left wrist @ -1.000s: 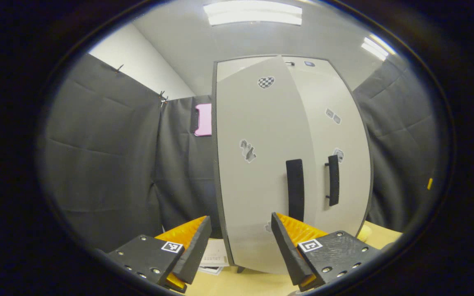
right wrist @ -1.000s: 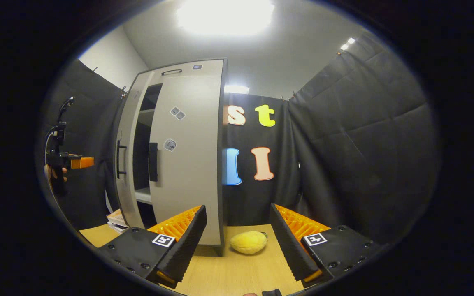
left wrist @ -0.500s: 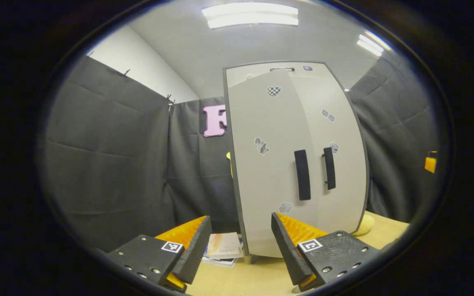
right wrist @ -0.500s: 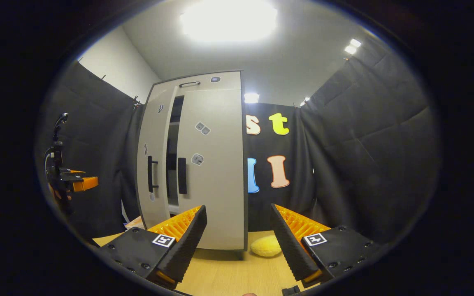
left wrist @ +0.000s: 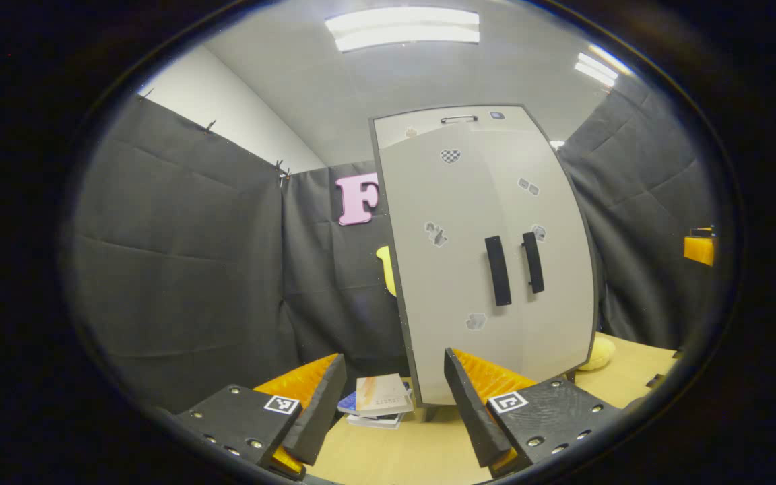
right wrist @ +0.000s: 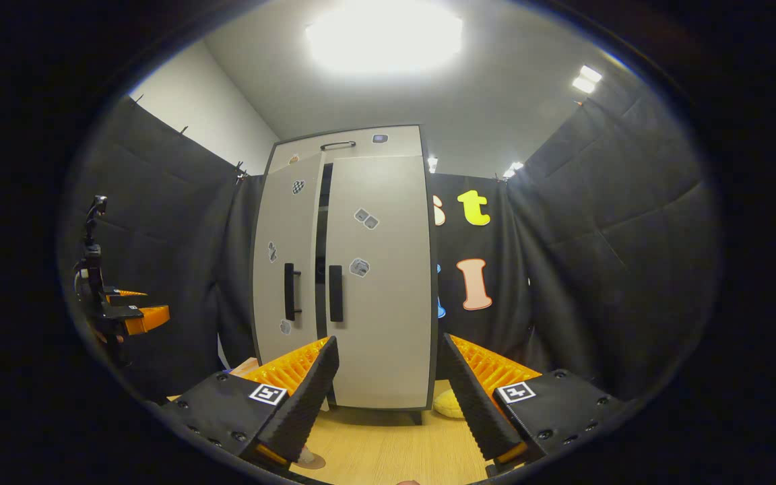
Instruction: Grasp the bottle in the cabinet with the left hand and place it on the coaster, then close the right door with the right hand and the left door with the left hand.
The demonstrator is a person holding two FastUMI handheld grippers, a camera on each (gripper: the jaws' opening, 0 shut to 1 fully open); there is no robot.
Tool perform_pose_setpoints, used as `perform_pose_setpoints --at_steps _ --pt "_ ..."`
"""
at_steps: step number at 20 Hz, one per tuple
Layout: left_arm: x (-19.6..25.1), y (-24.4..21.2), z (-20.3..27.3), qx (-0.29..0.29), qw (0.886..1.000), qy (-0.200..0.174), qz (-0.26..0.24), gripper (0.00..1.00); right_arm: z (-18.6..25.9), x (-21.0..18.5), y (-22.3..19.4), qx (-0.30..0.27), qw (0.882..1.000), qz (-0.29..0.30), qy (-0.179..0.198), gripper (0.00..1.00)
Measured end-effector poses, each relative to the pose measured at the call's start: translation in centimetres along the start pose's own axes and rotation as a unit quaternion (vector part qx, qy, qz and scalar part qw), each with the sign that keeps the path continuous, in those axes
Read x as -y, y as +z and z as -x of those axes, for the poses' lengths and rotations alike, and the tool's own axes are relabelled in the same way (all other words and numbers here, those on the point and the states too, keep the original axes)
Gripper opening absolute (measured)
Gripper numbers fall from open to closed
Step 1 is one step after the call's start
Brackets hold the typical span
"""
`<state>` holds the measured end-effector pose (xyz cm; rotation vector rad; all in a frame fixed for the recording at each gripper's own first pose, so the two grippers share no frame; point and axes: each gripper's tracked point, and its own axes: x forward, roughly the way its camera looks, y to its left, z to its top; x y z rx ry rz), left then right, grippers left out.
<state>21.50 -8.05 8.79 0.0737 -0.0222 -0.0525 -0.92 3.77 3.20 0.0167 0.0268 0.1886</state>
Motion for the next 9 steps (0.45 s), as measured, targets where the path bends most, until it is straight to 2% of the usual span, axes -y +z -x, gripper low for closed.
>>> perform_pose_setpoints --at_steps 4,5,6,9 --pt "-0.2 -0.1 0.0 0.003 1.0 0.007 0.006 0.86 1.0 -0.6 1.0 0.02 1.0 -0.006 0.0 0.97" --pt "-0.2 -0.2 0.0 0.003 1.0 0.007 0.007 0.86 1.2 -0.7 1.2 0.023 1.0 -0.006 -0.002 0.93" --pt "-0.3 -0.2 0.1 0.002 1.0 0.009 0.007 0.86 1.3 -0.7 1.3 0.023 1.0 -0.004 -0.004 0.97" --pt "-0.4 -0.2 0.3 -0.001 1.0 0.018 0.012 0.86 1.7 -0.5 1.0 0.02 1.0 -0.001 -0.009 0.97"
